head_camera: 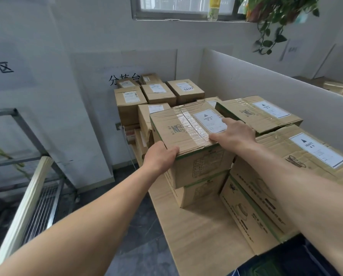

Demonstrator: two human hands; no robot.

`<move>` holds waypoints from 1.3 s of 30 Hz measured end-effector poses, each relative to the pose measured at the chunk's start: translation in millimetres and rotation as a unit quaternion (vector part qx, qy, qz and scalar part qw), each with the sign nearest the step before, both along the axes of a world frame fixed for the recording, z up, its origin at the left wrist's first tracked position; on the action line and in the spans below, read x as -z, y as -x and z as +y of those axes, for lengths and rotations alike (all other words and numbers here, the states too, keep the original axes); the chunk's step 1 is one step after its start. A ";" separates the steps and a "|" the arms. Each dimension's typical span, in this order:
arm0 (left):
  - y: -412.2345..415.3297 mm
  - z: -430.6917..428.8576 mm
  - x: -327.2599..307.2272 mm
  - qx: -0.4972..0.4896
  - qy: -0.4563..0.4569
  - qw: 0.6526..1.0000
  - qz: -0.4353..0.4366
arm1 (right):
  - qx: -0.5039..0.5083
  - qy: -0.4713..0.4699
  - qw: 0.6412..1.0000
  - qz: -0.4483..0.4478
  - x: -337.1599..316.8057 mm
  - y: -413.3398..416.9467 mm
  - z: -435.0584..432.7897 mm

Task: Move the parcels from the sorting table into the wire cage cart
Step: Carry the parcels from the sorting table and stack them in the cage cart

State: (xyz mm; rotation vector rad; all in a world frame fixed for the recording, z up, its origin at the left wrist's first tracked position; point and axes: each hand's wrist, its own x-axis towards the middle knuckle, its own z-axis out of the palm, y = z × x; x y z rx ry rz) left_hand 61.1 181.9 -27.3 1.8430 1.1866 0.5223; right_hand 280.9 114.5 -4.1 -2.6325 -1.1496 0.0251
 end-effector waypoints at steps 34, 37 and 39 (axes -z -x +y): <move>226.5 -74.1 58.6 0.046 0.012 0.998 -0.042 | 0.083 -0.105 0.990 0.044 56.8 230.9 -141.7; 230.1 -83.5 64.7 0.047 0.020 0.997 -0.050 | 0.086 -0.116 0.988 0.051 60.7 235.9 -153.9; 231.6 -89.2 67.1 0.050 0.016 0.998 -0.046 | 0.090 -0.119 0.987 0.052 64.4 237.0 -161.1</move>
